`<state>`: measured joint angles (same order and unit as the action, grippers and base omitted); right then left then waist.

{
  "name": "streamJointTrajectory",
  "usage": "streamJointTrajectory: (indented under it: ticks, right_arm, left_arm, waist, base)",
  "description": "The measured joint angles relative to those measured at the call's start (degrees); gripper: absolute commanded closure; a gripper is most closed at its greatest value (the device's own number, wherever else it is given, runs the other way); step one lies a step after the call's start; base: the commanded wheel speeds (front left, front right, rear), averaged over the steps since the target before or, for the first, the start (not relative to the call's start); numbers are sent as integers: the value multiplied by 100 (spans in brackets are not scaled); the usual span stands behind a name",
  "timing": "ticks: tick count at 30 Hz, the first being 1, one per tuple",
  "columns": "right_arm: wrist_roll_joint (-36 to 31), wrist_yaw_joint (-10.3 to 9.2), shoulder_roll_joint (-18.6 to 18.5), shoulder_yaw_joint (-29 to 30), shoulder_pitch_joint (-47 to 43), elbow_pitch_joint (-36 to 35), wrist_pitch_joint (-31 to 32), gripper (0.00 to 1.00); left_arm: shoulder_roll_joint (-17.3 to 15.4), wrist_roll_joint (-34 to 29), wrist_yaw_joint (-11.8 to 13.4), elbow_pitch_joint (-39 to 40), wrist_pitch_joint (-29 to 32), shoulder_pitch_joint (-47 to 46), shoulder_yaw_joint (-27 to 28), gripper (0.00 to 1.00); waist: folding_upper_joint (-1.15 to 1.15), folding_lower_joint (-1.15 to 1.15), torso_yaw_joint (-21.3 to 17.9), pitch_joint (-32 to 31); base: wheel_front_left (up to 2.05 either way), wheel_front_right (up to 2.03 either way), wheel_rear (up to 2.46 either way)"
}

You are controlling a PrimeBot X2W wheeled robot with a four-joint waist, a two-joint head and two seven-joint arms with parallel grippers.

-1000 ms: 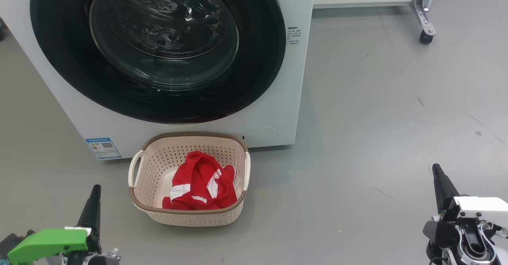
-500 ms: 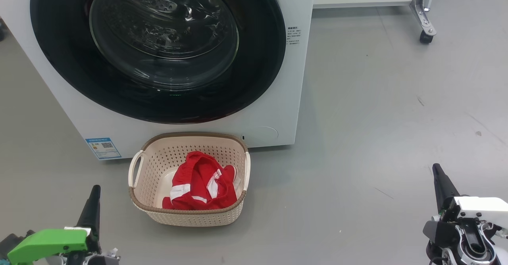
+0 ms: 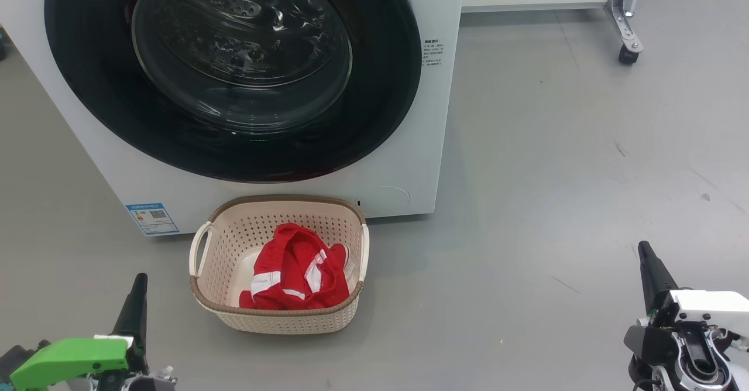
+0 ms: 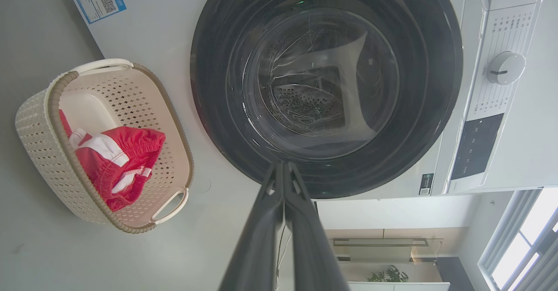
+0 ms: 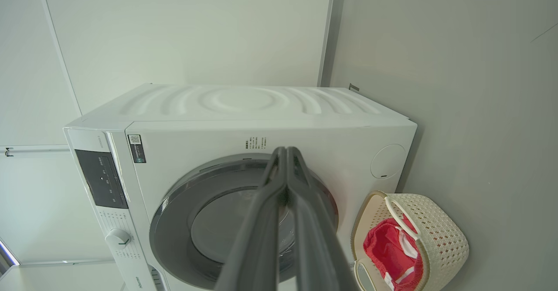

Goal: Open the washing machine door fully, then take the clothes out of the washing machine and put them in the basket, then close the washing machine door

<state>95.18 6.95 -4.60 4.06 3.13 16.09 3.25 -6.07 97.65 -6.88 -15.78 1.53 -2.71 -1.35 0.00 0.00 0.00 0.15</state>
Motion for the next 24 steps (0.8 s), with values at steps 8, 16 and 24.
streamJointTrajectory:
  ticks: [8,16,24]
  right_arm:
    - [0,0,1,7,1,0,0,100]
    - [0,0,2,13,1,-1,0,100]
    - [0,0,4,18,1,-2,7,100]
  left_arm:
    - [1,0,-1,-4,0,-1,5,100]
    - [3,0,-1,-5,0,-1,10,100]
    - [10,0,-1,-4,40,-2,26,100]
  waist:
    - [0,0,0,0]
    - [0,0,0,0]
    - [0,0,0,0]
  base:
    - [0,0,0]
    - [0,0,0]
    - [0,0,0]
